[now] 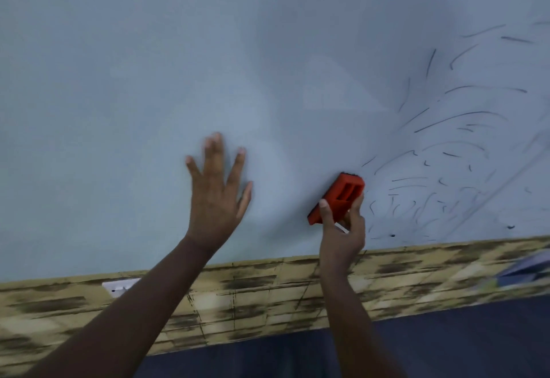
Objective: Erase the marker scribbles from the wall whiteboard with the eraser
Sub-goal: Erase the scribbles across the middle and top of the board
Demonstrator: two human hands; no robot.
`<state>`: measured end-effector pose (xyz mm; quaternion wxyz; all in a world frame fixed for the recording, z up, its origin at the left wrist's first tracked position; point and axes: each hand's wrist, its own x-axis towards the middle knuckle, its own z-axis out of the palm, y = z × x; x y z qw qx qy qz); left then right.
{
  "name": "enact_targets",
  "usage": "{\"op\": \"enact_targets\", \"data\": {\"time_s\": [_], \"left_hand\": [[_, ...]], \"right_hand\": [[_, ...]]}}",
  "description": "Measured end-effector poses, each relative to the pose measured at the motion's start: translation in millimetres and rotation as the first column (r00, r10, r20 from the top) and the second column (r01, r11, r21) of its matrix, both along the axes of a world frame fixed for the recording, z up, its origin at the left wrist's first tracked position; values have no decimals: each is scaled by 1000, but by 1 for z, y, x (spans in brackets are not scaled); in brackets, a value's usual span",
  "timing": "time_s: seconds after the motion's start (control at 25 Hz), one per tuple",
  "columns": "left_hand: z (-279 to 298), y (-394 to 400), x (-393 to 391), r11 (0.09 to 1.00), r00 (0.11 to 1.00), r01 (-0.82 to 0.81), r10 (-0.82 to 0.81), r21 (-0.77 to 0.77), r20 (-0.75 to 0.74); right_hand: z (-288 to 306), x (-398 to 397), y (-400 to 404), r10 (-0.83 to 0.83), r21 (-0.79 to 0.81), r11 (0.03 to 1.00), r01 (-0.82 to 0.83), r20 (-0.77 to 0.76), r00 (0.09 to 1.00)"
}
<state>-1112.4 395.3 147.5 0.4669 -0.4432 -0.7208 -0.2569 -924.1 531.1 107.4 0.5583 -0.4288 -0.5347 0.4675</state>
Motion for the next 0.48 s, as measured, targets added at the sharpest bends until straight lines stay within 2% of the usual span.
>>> {"op": "enact_targets", "data": {"time_s": [0.12, 0.28, 0.48], "left_hand": [[-10, 28, 26, 987, 984, -3, -25, -158, -177], [19, 71, 43, 995, 977, -8, -13, -97, -213], [51, 112, 53, 999, 987, 22, -16, 38, -159]], "right_hand": [[-8, 17, 24, -60, -191, 981, 33, -136, 989], [-45, 48, 60, -106, -519, 852, -65, -293, 950], [-81, 73, 88, -41, -707, 674, -215, -327, 944]]}}
